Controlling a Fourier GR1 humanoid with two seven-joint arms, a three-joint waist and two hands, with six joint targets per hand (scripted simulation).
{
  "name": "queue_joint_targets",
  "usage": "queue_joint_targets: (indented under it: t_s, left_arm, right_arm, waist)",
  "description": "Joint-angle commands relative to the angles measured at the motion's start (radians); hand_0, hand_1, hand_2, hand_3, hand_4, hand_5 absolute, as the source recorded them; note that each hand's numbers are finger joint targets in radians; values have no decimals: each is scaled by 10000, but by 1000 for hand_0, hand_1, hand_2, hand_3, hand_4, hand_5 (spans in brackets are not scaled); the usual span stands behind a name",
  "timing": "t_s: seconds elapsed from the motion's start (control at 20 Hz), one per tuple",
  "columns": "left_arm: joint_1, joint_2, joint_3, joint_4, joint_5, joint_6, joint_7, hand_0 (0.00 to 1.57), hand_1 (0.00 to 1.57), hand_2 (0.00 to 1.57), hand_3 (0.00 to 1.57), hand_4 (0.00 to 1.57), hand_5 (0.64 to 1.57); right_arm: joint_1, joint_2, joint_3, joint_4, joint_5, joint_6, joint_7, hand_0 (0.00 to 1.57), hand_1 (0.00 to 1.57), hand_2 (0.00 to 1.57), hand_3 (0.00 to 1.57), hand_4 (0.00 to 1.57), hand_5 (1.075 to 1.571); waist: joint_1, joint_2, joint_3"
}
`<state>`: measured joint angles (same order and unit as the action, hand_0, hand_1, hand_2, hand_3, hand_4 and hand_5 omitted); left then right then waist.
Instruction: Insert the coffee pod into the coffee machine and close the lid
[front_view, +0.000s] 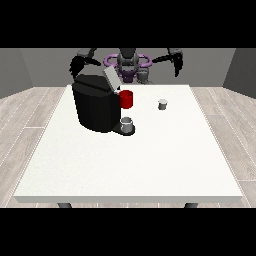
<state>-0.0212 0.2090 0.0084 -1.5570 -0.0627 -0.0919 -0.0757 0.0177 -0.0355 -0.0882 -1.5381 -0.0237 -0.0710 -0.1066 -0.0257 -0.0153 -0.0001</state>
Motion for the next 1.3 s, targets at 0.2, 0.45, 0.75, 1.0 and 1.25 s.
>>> queue_joint_targets:
  t_s: [0.2,0.45,0.75,1.0,1.25]
  left_arm:
    - [-1777,815,775,1911,101,-670,781,0,0,0,0,0,1571]
    - [-2502,1104,1354,3882,-337,-386,-19,0,0,0,0,0,1571]
    - [-3454,1227,1327,5232,-837,-325,-233,0,0,0,0,0,1571]
    - [-3688,915,522,5526,-1976,171,443,0,0,0,0,0,1571]
    - [-3751,1020,335,5952,-2373,-180,-260,0,0,459,0,0,1571]
  right_arm:
    - [-812,126,201,-76,148,-210,1,0,0,0,0,168,1571]
    - [-959,111,548,-706,36,77,295,0,0,0,0,233,1571]
    - [-1449,-39,520,153,52,-135,228,0,0,0,0,332,1571]
    - [-1564,249,783,472,472,-658,677,0,0,0,0,393,1571]
    - [-1896,-191,-163,1820,-54,-399,-7,0,0,0,0,407,1571]
  waist:
    - [-613,924,0]
    - [-1184,1433,-4]
    - [-906,1810,-1]
    - [-801,1374,0]
    - [-429,1482,2]
